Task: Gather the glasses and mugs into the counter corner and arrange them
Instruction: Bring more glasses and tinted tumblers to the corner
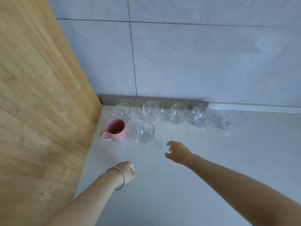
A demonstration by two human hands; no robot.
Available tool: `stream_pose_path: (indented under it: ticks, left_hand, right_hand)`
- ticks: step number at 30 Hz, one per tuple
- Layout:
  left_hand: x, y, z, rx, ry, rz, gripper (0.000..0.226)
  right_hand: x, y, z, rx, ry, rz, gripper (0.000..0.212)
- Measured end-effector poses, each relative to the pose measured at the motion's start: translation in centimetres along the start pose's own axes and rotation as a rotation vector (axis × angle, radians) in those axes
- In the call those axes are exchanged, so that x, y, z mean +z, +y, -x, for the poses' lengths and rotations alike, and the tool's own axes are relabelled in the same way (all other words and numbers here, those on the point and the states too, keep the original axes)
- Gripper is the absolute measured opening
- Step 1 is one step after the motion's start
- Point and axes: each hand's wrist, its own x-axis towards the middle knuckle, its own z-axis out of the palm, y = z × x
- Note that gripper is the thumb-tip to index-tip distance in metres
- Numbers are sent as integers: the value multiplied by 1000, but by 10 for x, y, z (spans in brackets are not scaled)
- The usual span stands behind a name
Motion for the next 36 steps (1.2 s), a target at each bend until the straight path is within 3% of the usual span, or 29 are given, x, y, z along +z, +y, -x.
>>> stream_pose_path:
  ticks: [3,6,11,14,23,26,29,32,36]
  left_hand:
    - [0,39,-9,35,-4,-51,38]
    - [0,96,-16,104,-27,-110,20]
    - [19,217,-21,218,-44,-244,24]
    - [35,301,-24,276,-20,-279,12]
    - [121,520,-19,340,-68,-279,27]
    - [141,569,-20,343,-82,-275,30]
    - [154,602,-23,339,-99,-284,29]
    - [158,617,-27,326,-98,-305,28]
    - [151,612,-35,283,-90,-315,20]
  right_hand:
    - [-10,57,24,69,-46,21,38]
    - [-31,118,53,139,-85,40,40]
    - [-73,243,112,294,-75,18,43]
    - [-100,324,143,351,-38,-5,43]
    - [-171,544,216,433,35,-42,42]
    - [-197,593,226,458,92,-42,41]
    - [-221,625,227,476,257,-109,38]
    - [-239,641,217,478,356,-128,52]
    - [-248,646,193,528,339,-54,78]
